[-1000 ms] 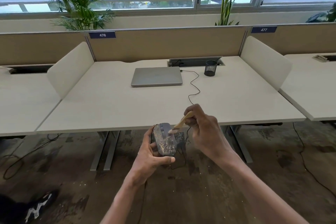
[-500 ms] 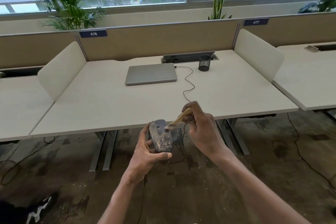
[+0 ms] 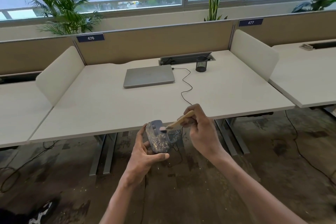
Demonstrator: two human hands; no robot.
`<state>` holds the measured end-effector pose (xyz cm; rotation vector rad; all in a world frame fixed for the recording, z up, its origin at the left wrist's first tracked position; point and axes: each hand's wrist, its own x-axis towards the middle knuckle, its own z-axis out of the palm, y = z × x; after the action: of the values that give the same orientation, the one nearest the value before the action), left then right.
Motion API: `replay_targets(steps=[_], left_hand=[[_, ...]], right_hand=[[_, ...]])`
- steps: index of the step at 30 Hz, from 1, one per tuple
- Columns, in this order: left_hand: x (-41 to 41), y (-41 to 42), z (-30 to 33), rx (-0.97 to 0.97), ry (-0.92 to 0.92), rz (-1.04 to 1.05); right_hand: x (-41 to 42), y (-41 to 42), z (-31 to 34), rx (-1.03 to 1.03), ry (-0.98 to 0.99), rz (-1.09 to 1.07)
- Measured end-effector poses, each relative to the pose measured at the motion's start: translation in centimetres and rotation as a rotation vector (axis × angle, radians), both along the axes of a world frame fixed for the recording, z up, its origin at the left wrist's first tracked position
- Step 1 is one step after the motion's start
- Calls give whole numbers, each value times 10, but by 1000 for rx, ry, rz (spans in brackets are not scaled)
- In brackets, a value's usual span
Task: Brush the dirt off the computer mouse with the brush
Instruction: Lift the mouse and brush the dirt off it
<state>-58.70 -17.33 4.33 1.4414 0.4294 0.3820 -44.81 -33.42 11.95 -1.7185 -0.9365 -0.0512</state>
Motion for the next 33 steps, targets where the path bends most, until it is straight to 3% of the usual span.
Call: replay_targets(steps=[8, 13, 21, 29, 33], left_hand=[[2, -1, 2, 14, 3, -20], [4, 2, 3, -7, -10, -18], [2, 7, -5, 1, 33, -29], [3, 11, -5, -3, 37, -10], [6, 8, -3, 0, 42, -13]], right_hand=[[23, 4, -6, 183, 347, -146], [11, 3, -19, 194, 556, -85], [21, 0, -19, 228, 650, -97], [12, -8, -27, 95, 570, -60], [17, -10, -21, 142, 571, -95]])
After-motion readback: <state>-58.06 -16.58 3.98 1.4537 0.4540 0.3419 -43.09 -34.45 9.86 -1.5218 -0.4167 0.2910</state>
